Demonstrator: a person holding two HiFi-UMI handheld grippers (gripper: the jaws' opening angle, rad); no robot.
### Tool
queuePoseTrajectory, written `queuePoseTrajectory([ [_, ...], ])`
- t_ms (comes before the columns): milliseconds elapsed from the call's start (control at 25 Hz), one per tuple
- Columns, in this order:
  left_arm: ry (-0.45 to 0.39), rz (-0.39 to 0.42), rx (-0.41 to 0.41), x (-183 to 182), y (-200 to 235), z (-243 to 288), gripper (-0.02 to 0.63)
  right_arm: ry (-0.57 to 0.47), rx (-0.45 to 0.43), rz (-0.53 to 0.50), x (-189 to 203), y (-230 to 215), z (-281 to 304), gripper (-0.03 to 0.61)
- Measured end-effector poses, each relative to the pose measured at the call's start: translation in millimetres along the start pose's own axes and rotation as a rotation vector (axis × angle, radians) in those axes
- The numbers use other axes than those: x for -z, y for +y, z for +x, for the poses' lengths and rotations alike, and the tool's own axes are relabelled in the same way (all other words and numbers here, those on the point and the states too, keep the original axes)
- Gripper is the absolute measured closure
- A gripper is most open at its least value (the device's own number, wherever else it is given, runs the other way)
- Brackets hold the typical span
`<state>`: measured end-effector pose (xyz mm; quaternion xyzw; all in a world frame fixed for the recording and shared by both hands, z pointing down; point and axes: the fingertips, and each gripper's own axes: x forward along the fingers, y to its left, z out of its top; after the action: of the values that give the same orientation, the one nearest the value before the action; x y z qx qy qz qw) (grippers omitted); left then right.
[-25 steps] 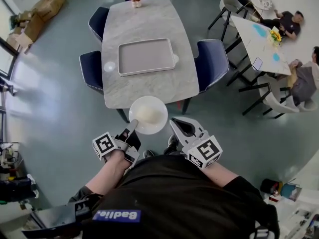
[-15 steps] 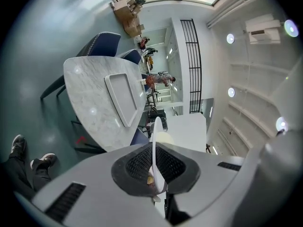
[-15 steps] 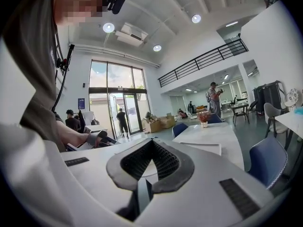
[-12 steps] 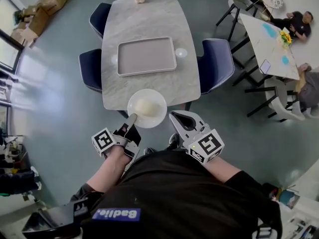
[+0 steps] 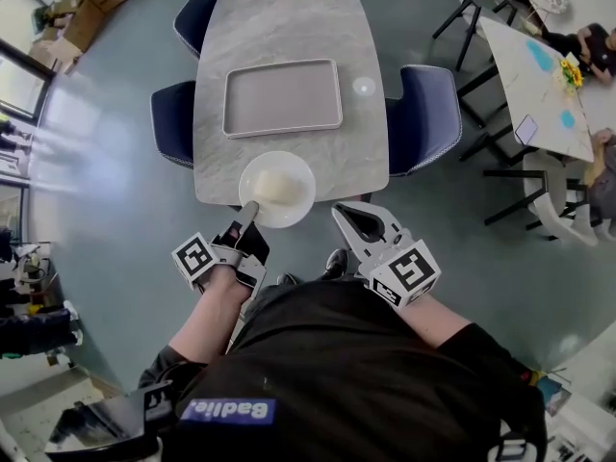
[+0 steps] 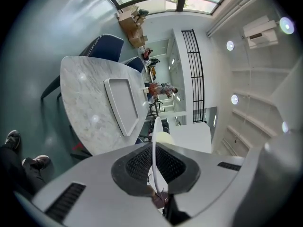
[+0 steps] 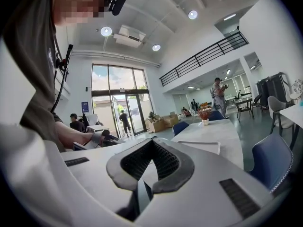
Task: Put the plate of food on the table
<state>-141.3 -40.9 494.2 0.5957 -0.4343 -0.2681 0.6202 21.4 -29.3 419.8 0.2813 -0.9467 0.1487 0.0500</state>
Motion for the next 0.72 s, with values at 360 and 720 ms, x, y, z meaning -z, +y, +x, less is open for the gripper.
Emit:
queuePoseTrajectory([
  [360,-0.062,-0.007,-0.037,-14,15,15,0.598,0.013,-0.013,0.02,9,-18,-4,0.568],
  [720,-0.029,-0.009,-0.015,-33,13,38,0.598,0.016,0.024,0.025,8,-15,6,0.568],
])
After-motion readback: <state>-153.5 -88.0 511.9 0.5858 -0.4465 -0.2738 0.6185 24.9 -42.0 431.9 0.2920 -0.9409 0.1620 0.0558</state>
